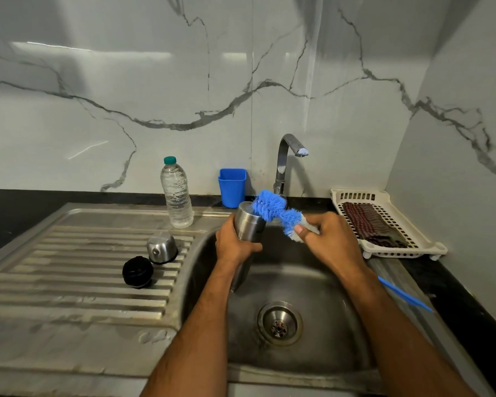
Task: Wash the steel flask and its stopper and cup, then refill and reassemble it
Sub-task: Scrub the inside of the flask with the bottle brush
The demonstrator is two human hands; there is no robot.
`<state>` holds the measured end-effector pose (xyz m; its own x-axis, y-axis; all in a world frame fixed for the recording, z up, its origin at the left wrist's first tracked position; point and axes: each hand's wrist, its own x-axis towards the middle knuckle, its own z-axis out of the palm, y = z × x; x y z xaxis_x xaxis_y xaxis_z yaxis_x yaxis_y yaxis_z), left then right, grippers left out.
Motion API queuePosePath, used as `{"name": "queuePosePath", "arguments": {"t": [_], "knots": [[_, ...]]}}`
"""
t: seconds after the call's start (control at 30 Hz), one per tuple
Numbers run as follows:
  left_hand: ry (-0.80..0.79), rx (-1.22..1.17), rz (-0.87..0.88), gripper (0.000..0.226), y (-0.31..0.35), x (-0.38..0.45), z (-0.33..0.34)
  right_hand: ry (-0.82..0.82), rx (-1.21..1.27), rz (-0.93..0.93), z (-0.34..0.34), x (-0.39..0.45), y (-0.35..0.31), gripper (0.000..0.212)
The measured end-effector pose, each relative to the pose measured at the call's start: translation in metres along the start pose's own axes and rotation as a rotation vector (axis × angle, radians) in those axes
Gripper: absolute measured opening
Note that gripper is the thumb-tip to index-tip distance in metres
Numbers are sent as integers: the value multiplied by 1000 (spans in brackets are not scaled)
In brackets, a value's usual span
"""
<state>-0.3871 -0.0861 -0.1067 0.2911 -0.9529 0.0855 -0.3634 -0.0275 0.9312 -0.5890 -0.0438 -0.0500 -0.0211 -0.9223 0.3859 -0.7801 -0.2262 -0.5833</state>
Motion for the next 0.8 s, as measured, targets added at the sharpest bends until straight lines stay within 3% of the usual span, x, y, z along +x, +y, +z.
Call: {"name": "queuePosePath", "arguments": {"t": [0.3, 0.8], "knots": [[-60, 35, 21, 97, 1, -4, 12, -6, -35, -35, 8, 3, -20, 18], [-11, -27, -17, 96, 1, -3, 7, -9, -24, -23, 2, 3, -27, 22]]}}
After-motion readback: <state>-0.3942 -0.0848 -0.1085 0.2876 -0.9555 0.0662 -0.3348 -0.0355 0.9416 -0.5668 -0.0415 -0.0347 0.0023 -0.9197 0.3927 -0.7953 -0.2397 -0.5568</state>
